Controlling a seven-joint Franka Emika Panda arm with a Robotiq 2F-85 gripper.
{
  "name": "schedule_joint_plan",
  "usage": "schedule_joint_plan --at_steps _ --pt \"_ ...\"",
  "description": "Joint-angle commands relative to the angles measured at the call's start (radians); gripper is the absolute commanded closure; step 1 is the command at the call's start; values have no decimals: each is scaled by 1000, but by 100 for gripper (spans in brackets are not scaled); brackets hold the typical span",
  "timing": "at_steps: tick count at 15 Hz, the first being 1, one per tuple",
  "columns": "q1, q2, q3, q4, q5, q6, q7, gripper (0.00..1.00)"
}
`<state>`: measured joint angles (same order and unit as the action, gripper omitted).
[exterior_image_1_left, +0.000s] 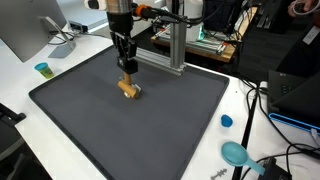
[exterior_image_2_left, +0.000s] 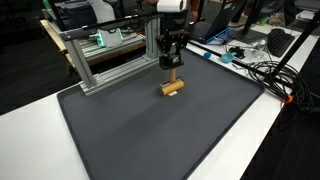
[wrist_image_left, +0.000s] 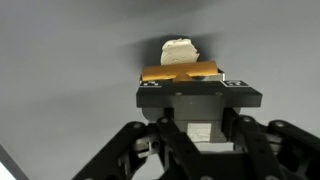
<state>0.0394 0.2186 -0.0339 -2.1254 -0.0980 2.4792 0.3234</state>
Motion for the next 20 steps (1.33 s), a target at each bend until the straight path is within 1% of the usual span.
schedule_joint_plan --at_steps 1,13,15,17,20 --pt "-10 16 1 1 38 -81 -34 78" --pt "-14 23 2 29 52 -189 -49 78" --pt "-15 25 2 28 57 -190 -46 78" --pt "-13 23 0 23 53 -151 -31 78" --pt "-10 16 0 17 57 -58 -11 78"
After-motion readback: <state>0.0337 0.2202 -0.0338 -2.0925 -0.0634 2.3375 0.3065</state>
